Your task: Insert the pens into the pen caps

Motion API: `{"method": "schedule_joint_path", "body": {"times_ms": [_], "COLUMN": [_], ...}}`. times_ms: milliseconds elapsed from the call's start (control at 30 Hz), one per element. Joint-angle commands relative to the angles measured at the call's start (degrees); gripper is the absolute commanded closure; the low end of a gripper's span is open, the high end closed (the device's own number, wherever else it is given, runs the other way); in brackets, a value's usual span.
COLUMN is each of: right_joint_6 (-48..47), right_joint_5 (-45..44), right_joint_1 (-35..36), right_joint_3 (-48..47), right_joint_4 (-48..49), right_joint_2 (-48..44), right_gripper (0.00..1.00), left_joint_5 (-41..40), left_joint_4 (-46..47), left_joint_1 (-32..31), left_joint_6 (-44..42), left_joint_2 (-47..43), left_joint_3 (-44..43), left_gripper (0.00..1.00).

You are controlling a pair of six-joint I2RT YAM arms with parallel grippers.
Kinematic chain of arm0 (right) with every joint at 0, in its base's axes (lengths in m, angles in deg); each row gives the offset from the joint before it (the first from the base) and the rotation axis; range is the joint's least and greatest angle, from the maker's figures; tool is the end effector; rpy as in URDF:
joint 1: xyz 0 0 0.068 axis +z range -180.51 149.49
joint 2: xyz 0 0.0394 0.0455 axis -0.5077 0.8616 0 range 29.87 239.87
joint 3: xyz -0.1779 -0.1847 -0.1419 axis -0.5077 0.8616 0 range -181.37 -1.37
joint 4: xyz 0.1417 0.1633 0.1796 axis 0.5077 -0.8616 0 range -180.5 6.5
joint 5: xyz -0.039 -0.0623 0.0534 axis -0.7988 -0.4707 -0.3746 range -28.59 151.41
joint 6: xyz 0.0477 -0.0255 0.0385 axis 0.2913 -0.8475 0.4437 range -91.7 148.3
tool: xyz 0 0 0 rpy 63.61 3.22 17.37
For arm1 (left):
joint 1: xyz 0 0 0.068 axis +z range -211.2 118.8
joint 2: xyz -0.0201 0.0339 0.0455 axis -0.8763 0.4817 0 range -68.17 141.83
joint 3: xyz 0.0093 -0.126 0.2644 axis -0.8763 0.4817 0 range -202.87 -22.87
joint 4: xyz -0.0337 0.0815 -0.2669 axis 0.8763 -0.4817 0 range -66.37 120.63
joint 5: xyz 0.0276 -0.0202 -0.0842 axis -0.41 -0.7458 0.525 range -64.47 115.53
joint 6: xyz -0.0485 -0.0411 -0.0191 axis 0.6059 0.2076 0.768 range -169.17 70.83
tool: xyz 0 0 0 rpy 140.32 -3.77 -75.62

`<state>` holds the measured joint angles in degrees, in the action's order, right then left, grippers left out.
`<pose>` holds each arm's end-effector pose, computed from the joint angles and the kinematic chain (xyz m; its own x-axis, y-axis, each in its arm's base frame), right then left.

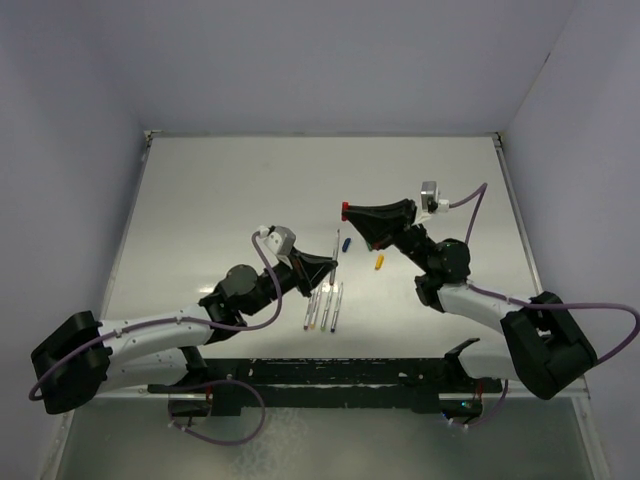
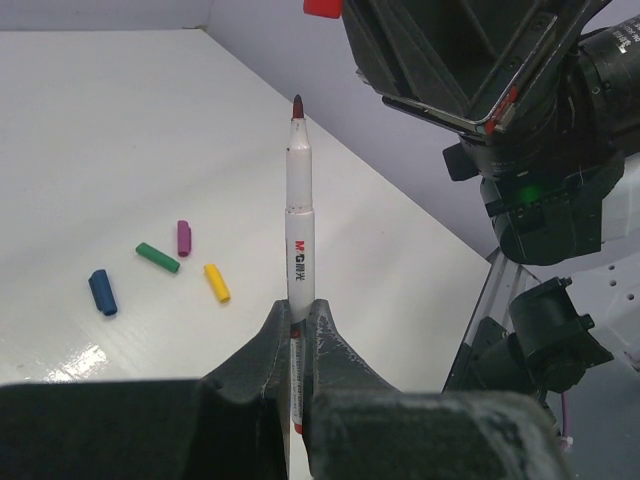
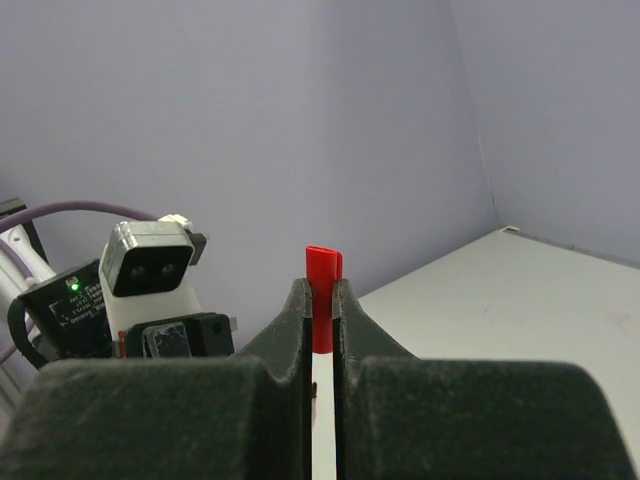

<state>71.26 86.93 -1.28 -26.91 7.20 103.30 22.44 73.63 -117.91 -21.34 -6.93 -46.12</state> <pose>0.2077 0.1422 0.3121 -0.0542 0.6744 -0.7364 -0.9285 0.2372 0.2856 0.1426 -0.2119 0.2578 -0.3335 -0.3414 -0.8788 0.7344 0.4904 -0.4692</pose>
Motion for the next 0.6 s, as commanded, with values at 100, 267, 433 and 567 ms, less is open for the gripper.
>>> {"method": "schedule_joint_path", "body": {"times_ms": [100, 267, 433, 567], "right_joint_6": [2.5, 3.6, 4.1, 4.1], "right_joint_5": [2.2, 2.6, 2.7, 2.5], "right_joint_1": [0.2, 0.1, 0.2, 0.2], "right_joint_3": [-2.5, -2.5, -2.6, -2.7], "right_joint_4": [11.0, 11.0, 11.0, 11.0], "right_joint_2": [-0.1, 0.1, 0.4, 0.2], "right_gripper": [1.0, 1.0, 1.0, 1.0], "left_joint_5": [1.2, 0.5, 0.9, 1.6], "left_joint_4": [7.3, 9.0, 8.7, 8.8], "left_joint_1": [-0.2, -0.2, -0.2, -0.2], "left_joint_6": [-1.6, -2.9, -3.3, -3.2], "left_joint_2": [0.5, 0.8, 1.8, 2.8], "left_joint_3": [-2.4, -2.3, -3.1, -3.5], "left_gripper": [1.0, 1.0, 1.0, 1.0]}}
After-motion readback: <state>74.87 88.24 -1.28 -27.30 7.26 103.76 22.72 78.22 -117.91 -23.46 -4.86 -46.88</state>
